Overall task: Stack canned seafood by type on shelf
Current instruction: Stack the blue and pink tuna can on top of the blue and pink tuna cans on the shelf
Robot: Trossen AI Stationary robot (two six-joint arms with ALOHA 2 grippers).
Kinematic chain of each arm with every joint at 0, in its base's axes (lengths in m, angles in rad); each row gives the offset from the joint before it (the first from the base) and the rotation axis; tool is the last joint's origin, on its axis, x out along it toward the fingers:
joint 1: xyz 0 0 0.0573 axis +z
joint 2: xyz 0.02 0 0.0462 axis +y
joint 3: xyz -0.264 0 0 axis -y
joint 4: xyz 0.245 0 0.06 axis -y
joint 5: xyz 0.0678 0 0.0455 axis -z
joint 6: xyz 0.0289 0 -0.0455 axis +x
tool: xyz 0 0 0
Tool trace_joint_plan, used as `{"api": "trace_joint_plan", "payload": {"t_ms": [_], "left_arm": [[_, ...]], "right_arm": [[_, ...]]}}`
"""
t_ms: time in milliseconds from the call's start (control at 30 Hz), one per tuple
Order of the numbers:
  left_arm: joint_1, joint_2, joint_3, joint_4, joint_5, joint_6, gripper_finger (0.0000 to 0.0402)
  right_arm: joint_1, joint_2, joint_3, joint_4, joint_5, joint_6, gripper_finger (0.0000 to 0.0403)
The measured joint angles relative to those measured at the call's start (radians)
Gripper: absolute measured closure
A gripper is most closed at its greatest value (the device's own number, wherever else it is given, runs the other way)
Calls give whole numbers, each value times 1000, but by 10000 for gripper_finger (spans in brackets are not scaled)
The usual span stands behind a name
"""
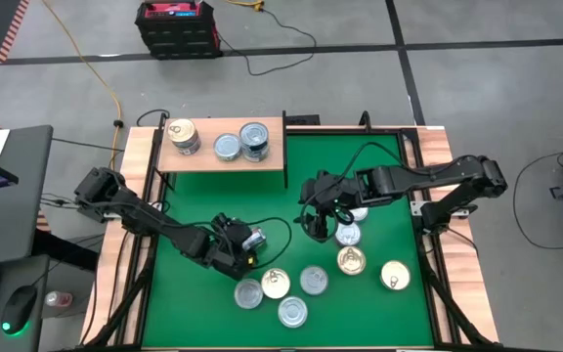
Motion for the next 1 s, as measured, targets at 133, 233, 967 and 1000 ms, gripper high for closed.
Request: {"api": "trace_joint_plan", "payload": {"t_ms": [133,233,967,1000], "left_arm": [[35,-1,-15,24,33,31,79],[59,0,-51,51,79,27,79],[86,-248,-78,46,131,140,221],[91,-295,-78,10,115,153,221]], "right_arm": [[-1,0,0,0,0,-20,127],[-6,0,0,0,-2,-39,127],[-43,0,0,11,-2,-125,127],[-48,0,0,16,-2,-129,127]]}}
